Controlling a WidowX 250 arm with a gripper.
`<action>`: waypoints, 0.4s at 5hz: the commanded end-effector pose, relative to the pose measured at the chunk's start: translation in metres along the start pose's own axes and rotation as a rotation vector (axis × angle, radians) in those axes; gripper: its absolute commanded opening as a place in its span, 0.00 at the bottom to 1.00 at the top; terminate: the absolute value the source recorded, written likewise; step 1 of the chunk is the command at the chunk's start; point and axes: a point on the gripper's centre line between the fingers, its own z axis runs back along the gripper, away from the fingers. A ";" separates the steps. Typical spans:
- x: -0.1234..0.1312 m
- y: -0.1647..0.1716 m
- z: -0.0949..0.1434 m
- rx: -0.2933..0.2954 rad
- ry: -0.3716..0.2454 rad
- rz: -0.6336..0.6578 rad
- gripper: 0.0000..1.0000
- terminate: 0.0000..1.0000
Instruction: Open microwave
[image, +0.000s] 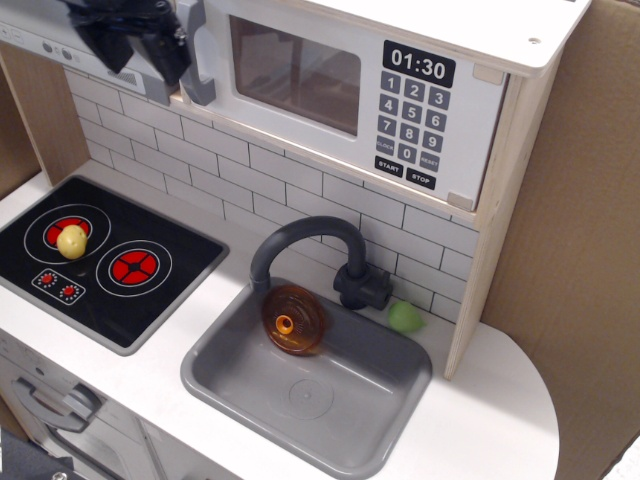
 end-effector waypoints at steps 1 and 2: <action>0.025 -0.005 0.005 -0.023 -0.027 -0.057 1.00 0.00; 0.034 -0.004 0.002 -0.035 -0.042 -0.091 1.00 0.00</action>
